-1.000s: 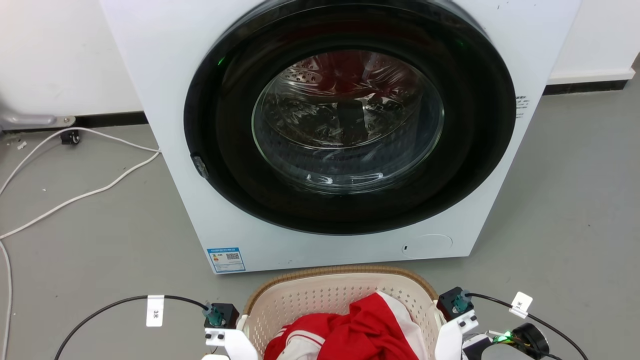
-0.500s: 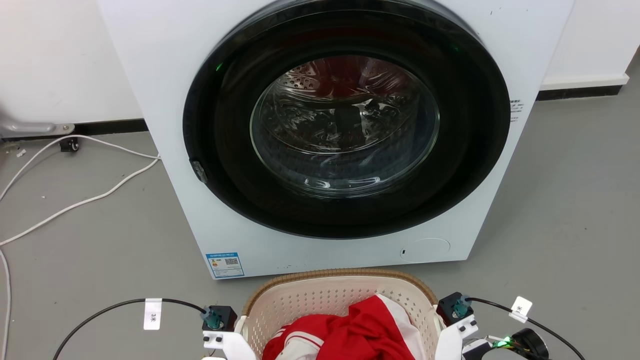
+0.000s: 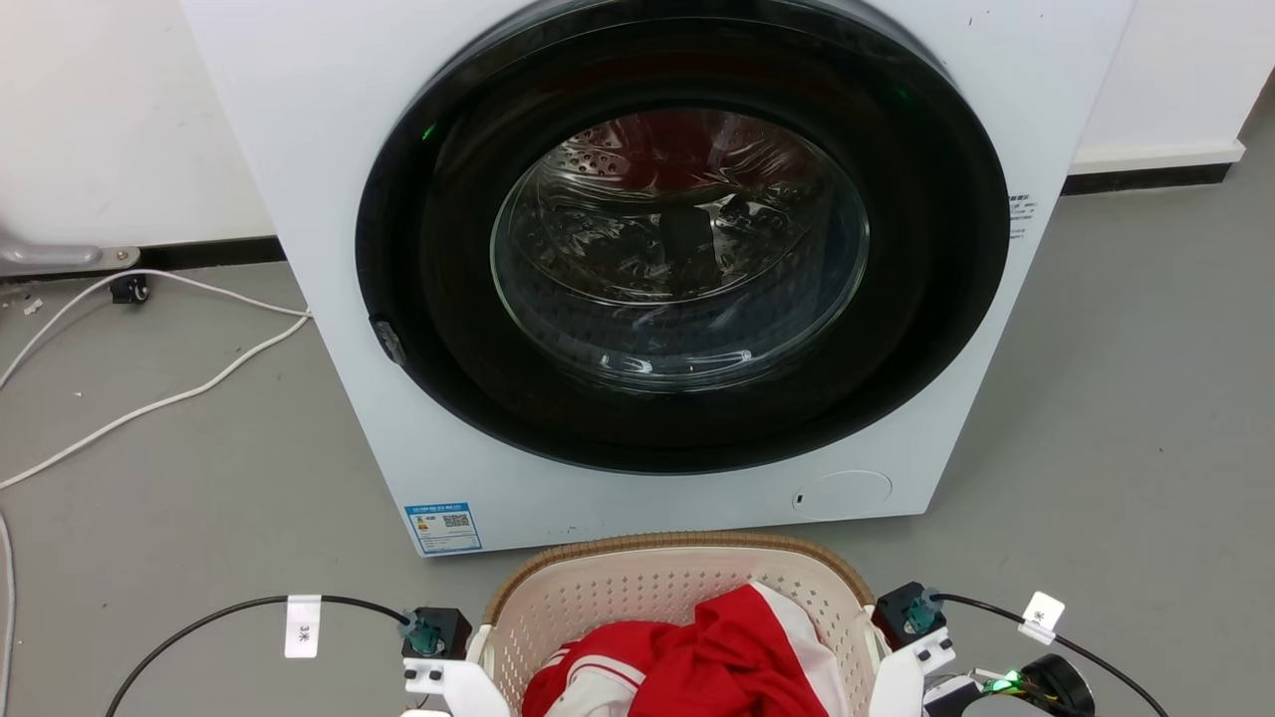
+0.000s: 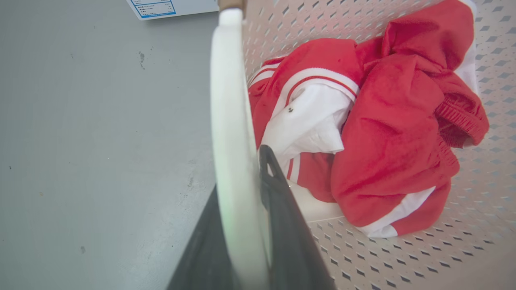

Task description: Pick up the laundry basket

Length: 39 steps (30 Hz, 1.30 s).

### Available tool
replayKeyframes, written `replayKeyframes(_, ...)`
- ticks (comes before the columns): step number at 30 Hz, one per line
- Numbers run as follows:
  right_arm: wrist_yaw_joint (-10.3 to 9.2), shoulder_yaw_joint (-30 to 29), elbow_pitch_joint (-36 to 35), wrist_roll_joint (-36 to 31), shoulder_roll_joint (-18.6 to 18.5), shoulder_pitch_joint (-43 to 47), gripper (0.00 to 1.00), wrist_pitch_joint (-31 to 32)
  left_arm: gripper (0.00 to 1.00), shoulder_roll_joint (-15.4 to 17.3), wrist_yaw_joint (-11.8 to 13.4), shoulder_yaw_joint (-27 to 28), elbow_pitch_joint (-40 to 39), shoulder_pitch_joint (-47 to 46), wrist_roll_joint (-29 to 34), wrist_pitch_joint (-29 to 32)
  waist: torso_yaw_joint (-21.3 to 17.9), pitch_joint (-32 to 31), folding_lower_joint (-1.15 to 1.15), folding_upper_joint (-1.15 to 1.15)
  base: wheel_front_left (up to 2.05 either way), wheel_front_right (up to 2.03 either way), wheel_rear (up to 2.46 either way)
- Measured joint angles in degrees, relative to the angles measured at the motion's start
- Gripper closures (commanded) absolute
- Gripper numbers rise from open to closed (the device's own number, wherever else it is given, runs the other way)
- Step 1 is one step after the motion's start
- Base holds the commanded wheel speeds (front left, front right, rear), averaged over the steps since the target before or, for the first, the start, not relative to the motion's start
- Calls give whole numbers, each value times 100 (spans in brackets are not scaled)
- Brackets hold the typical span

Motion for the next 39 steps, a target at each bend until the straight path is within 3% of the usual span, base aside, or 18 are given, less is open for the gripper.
replayKeyframes(39,0,686,140,705,0,-106,100,-177,100,16,-9,-461,83,-74,-461,-179,-44,10,0,0,0,0,0)
